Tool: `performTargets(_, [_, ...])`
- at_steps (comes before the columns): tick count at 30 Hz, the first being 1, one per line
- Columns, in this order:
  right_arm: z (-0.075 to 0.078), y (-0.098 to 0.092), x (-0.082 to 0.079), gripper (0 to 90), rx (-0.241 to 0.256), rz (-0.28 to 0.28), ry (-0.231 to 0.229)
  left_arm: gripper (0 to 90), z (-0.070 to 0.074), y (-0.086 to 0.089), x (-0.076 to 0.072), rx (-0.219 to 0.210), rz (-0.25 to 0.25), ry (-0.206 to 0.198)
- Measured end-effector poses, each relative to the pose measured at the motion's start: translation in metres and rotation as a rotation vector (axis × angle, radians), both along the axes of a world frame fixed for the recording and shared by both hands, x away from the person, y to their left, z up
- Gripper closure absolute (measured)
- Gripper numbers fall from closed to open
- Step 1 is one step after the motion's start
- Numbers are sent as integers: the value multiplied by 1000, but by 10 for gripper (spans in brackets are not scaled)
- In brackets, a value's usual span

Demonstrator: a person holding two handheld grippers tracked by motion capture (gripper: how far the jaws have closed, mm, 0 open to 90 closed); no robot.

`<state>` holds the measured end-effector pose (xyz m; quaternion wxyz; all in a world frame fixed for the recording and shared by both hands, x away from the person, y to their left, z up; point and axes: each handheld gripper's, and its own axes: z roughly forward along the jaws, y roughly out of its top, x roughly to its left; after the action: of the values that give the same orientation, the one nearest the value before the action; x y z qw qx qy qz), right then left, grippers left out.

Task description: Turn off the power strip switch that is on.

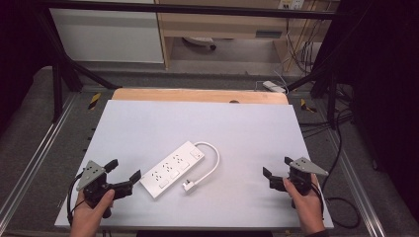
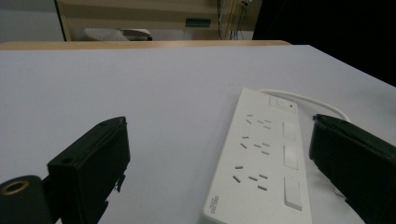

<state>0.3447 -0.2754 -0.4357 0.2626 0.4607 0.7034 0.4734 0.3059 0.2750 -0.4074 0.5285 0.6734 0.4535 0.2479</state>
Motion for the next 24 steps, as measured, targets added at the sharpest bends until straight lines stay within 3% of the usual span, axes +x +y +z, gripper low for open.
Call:
performTargets(8, [4,1,-2,50,13,2,-37,51,1,0,0,-1,-1,-5])
performTargets(17, [12,2,-7,47,66,23,-46,51,0,1,0,16,0,-8])
performTargets(24, [16,4,-9,40,65,35,-55,51,-3,3,1,36,4,6])
